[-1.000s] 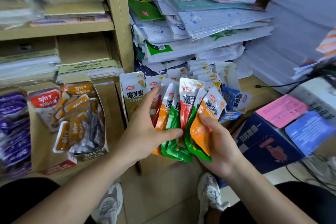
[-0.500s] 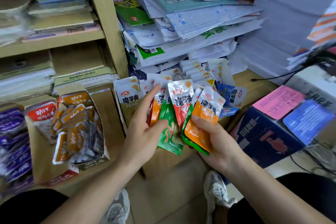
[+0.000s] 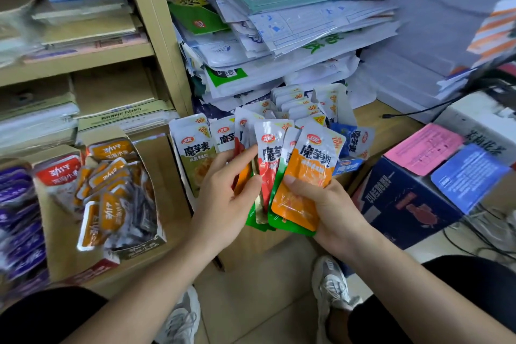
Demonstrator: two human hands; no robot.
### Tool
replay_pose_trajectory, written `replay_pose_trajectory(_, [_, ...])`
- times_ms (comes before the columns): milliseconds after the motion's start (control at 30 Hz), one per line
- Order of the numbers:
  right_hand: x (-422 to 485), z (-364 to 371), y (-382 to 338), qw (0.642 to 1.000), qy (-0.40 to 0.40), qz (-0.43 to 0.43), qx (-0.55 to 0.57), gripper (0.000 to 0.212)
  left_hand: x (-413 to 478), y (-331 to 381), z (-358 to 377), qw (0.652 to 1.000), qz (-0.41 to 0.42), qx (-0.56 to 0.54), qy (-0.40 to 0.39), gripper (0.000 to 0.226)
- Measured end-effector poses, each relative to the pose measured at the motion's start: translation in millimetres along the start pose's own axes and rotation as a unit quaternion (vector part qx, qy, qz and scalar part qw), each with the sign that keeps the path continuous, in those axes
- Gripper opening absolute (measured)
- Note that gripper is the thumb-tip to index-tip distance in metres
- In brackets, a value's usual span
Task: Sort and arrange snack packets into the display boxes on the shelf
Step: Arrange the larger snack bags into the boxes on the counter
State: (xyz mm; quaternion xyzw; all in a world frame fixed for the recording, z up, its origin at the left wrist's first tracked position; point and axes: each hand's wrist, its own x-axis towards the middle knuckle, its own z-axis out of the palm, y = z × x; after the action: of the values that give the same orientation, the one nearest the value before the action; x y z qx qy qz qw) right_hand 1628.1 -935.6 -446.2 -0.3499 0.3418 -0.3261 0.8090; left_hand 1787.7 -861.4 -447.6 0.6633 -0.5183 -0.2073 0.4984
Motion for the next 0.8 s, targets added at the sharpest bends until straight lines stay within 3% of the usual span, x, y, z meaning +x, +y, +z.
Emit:
replay_pose_trajectory(200, [0.9, -0.6, 0.4, 0.999, -0.002, 0.027, 0.042, 0.05, 1.6, 1.5, -8.7, 0.998, 0.018, -0.031, 0.043, 0.046])
replay_pose_trajectory(333, [2.4, -0.7, 2.7, 0.991, 0.056, 0.026, 0.116, 0.037, 1.2, 5.7, -8.1, 0.994, 0.011, -0.079, 0.07, 0.059])
replay_pose_trajectory(433, [0.6, 3.0, 3.9, 0.99, 0.047, 0.027, 0.129, 0.037, -0.7, 0.9, -2.4, 0.985, -0.025, -0.152, 0.077, 0.068])
replay_pose_trajectory(600, [-2.4, 11.0, 10.7, 0.996, 0.01, -0.004, 0.094, 0.042, 0.4, 1.6, 4.1, 0.98, -0.09, -0.162, 0.077, 0.059])
replay_pose_trajectory(800, [-2.0, 8.4, 12.2, 0.998, -0.001, -0.059, -0.012, 0.041, 13.3, 5.0, -4.1, 0.981, -0.129, -0.103, 0.106, 0.075])
